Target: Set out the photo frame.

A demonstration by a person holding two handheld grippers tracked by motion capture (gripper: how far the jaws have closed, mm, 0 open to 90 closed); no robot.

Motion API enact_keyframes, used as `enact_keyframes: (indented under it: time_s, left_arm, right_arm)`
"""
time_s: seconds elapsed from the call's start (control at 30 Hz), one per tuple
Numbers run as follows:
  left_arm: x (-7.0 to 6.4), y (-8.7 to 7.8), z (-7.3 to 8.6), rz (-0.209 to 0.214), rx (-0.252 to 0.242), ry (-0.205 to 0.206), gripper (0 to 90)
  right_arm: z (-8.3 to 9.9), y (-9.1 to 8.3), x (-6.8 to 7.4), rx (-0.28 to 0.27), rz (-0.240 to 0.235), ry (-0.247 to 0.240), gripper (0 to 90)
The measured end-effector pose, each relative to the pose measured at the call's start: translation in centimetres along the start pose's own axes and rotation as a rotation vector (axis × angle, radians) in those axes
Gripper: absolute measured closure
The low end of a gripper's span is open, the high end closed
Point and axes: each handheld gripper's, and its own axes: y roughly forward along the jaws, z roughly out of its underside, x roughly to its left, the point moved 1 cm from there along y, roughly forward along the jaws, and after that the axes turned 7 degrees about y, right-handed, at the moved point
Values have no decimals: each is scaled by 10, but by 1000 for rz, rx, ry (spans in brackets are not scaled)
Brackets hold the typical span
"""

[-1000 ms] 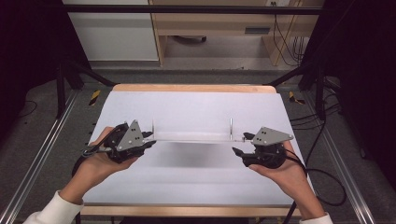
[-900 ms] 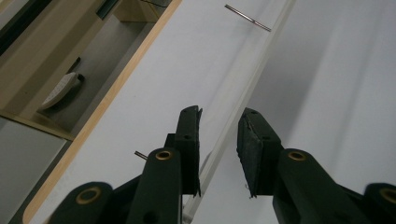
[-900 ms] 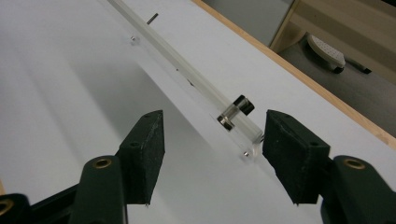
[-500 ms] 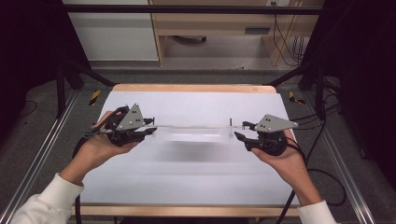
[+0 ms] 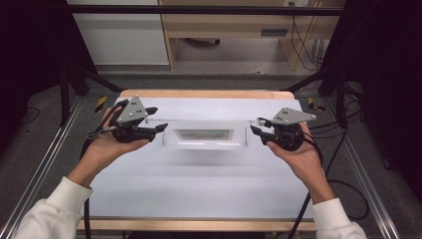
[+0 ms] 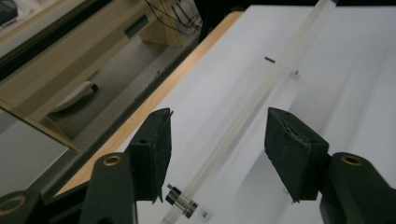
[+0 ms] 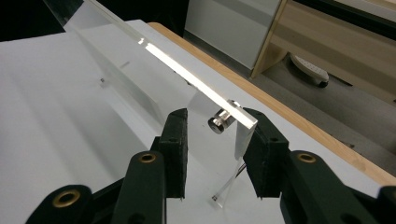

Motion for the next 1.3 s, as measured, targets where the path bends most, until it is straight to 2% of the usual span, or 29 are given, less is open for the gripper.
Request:
enact_keyframes:
  time_s: [0.13,0.33,0.6,0.8,0.93,1.13,1.3]
  left_arm:
    - [7,0,2,-39,-24,-45,369]
    - [14,2,1,-56,-54,-75,357]
    - [23,-1,3,-104,-109,-165,303]
    - [26,-6,6,-128,-128,-203,221]
    - [23,-9,11,-152,-133,-217,178]
    - [20,-10,24,-143,-129,-260,137]
    - [20,-9,39,-144,-98,-294,126]
  right_arm:
    - [-4,3,-4,1,3,9,630]
    - [-7,7,-8,5,2,21,630]
    - [-12,12,-14,4,1,37,628]
    - [-15,16,-18,8,3,47,626]
    - [-17,19,-21,4,2,57,624]
    - [-20,24,-27,-6,0,78,620]
    - [-22,28,-31,-11,1,95,616]
